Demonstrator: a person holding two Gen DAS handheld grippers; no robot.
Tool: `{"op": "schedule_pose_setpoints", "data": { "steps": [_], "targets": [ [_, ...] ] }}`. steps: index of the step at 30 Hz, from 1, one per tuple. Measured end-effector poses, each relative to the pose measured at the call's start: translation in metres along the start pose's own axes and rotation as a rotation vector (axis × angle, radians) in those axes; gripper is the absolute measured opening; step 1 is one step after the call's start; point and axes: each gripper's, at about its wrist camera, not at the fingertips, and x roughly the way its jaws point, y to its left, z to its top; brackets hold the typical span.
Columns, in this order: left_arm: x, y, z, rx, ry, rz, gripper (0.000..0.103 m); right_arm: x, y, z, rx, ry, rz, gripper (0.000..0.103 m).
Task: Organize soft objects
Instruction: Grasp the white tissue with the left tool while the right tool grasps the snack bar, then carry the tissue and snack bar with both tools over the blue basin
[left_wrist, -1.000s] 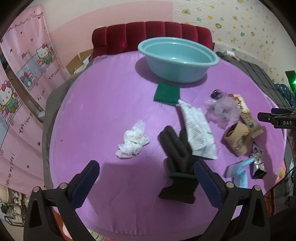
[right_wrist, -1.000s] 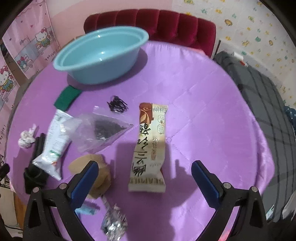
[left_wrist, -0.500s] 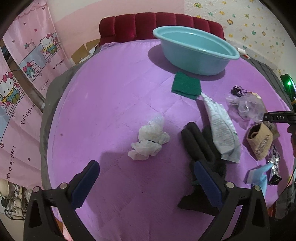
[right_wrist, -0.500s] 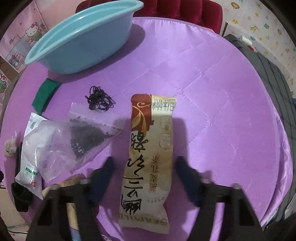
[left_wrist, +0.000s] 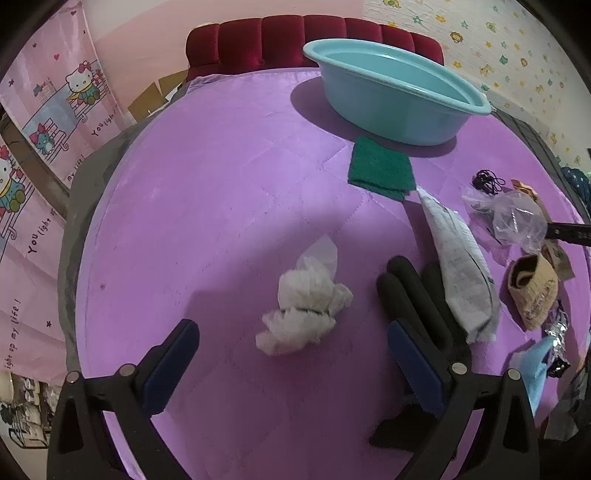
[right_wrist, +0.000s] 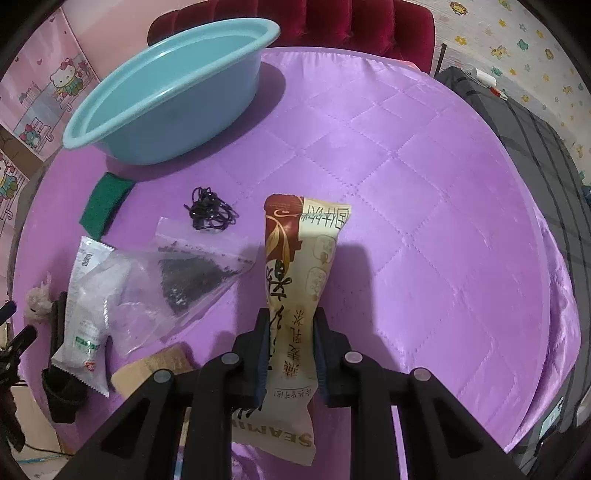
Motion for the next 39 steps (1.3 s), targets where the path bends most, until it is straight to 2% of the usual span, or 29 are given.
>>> {"op": "schedule_pose_setpoints", "data": {
  "steps": [2,3,5,6,7,10,24,28,39],
  "targets": [
    [0.005,0.002,0.003,-0.002,0.003,-0.002,0.102,0.002,0.001,-0.002,0.002,0.0,0.004,0.021],
    [0.008,0.003,0.005,-0.004,0.007,-0.005,0.098,0.002,0.001,-0.002,0.004,-0.001,0.007,0.021],
    [0.015,0.004,0.008,-0.006,0.021,-0.012,0.082,0.004,0.001,0.002,0.006,0.0,0.009,0.021],
    [0.018,0.005,0.009,-0.003,0.033,-0.026,0.059,0.003,0.002,0.001,0.006,-0.002,0.008,0.021],
    [0.022,0.005,0.01,0.0,0.046,-0.047,0.029,0.001,0.002,0.001,0.006,-0.001,0.009,0.021],
    [0.023,0.005,0.013,0.006,0.045,-0.084,0.029,0.002,0.0,0.001,0.011,-0.006,0.01,0.021],
    [-0.011,-0.009,0.027,0.055,0.029,-0.123,0.028,-0.012,0.0,0.01,0.017,-0.037,0.021,0.021],
    [-0.025,-0.016,0.039,0.06,0.029,-0.146,0.028,-0.028,0.006,0.018,0.014,-0.037,0.021,0.021],
    [-0.045,-0.042,0.08,0.112,-0.038,-0.139,0.029,-0.056,0.021,0.05,-0.017,-0.084,0.038,0.021]
  ]
}}
